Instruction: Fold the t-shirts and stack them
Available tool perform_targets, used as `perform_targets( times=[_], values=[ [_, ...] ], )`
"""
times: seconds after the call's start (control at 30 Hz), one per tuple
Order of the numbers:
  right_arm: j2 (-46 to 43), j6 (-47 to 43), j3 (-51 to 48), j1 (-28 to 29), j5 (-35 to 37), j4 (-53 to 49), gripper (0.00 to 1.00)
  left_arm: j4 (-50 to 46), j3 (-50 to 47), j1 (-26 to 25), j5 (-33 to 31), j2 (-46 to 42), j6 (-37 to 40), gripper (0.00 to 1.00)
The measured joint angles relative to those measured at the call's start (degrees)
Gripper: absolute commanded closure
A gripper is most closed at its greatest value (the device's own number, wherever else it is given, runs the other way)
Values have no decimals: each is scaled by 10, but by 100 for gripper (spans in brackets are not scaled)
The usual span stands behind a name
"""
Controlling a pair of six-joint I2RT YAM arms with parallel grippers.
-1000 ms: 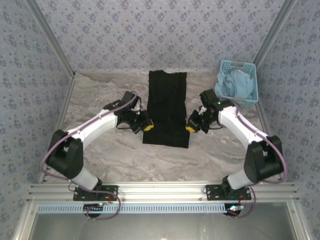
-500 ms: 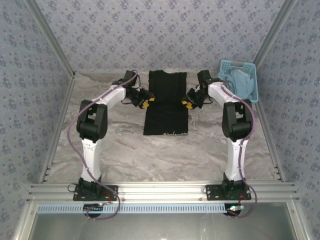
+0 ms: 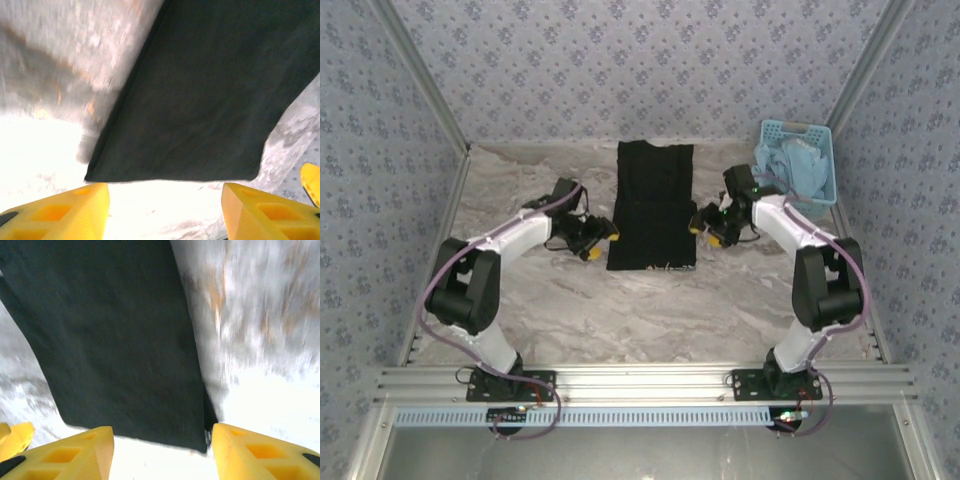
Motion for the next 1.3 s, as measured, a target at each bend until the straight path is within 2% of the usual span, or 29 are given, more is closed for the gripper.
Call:
perform_targets(
  times=[0.13, 0.27, 0.37, 0.43, 0.53, 0.63, 0.67, 0.73, 0.87, 0.97, 1.13, 1.3],
  values=[
    [-16, 30, -87, 27, -21, 31, 41, 28, -32, -29, 9, 31, -28, 37],
    [-3, 67, -136, 30, -37, 78, 41, 45, -35, -34, 11, 64, -41, 39],
    [19, 87, -142, 30, -47, 108, 43, 40, -30, -30, 16, 71, -42, 52],
    [25, 100, -142, 29, -52, 111, 51, 30, -22, -29, 16, 83, -43, 69],
    [40, 110, -135, 28, -57, 112, 61, 20, -15, -25, 22, 96, -42, 83],
    [48, 121, -130, 24, -61, 112, 83, 21, -5, -25, 26, 105, -41, 98],
    [56, 121, -128, 24, -63, 118, 91, 25, -2, -25, 26, 106, -39, 100],
    [69, 128, -117, 23, -75, 119, 99, 42, 2, -27, 21, 109, -36, 100],
    [72, 125, -110, 29, -60, 160, 100, 53, 0, -30, 14, 108, -31, 100],
    [55, 120, -111, 34, -44, 154, 100, 55, -20, -31, 12, 90, -24, 100],
    [-37, 96, -143, 44, -35, 108, 100, 16, -65, -46, 16, 16, 7, 100],
    [-151, 66, -183, 79, -42, 18, 100, -40, -112, -90, 33, -87, 39, 100]
  ],
)
